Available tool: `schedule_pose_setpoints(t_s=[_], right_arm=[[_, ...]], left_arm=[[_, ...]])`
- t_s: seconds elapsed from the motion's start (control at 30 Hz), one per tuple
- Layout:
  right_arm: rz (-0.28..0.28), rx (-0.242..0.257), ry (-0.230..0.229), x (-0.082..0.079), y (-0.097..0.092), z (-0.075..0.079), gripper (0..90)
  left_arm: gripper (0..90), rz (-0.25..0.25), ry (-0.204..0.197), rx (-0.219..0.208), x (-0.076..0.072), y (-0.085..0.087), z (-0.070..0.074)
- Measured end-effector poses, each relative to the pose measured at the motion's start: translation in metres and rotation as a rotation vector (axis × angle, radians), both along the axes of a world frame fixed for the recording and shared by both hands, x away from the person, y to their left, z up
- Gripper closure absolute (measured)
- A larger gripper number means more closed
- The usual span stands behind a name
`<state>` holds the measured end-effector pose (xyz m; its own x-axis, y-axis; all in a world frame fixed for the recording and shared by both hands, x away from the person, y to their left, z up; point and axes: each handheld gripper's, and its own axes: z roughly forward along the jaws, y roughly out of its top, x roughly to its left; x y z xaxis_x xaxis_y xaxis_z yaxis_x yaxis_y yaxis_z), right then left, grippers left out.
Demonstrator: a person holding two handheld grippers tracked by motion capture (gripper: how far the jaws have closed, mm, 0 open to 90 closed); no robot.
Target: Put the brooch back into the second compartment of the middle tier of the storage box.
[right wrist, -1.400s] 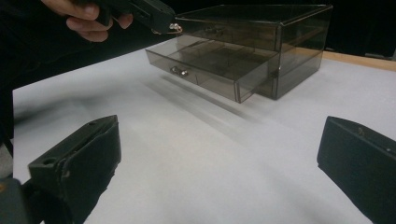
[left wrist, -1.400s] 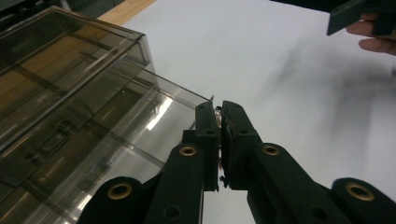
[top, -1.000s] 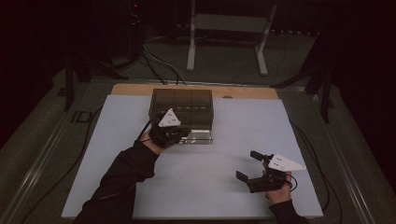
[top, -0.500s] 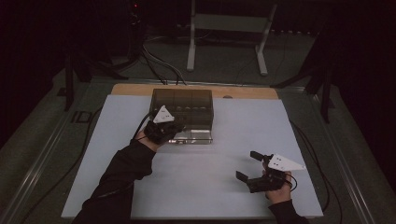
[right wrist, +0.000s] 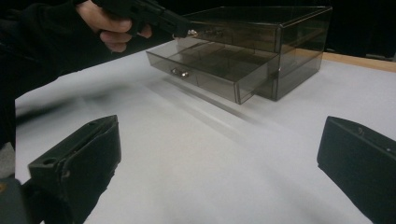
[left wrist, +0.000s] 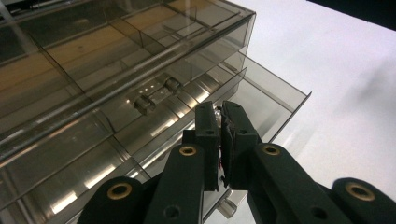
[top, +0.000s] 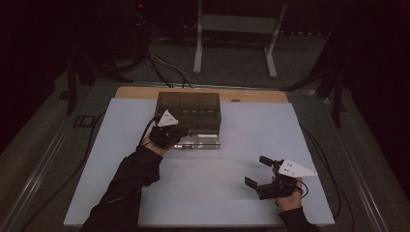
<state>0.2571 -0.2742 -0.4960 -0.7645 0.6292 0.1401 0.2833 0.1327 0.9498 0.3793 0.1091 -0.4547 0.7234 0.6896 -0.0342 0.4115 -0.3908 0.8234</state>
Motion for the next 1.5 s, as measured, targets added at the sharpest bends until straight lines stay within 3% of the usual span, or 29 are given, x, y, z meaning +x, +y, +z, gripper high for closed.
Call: schedule_pose_setpoints(t_s=[0.37, 0.47, 0.87, 1.37, 1.47, 1.5], right_arm=[[0.002, -0.001, 0.001, 0.0, 0.0, 0.0, 0.0], [0.002, 0.0, 0.006, 0.0, 0.0, 0.0, 0.0], [0.002, 0.001, 0.005, 0.0, 0.0, 0.0, 0.0], [0.003, -0.004, 0.01, 0.0, 0.0, -0.001, 0.0], [0.0, 0.003, 0.011, 0.0, 0.0, 0.0, 0.0], [0.001, 0.004, 0.009, 0.0, 0.0, 0.0, 0.0]], left_arm=[[87.0, 0.018, 0.012, -0.007, 0.004, 0.001, -0.009], [87.0, 0.021, 0.009, -0.027, 0.005, 0.001, -0.011], [86.8, 0.025, 0.031, -0.009, 0.006, -0.003, -0.021], [86.6, 0.049, 0.053, -0.012, 0.01, -0.004, -0.021], [84.9, 0.057, 0.058, -0.033, 0.009, -0.006, -0.02], [79.4, 0.063, 0.056, -0.031, 0.008, -0.008, -0.02]])
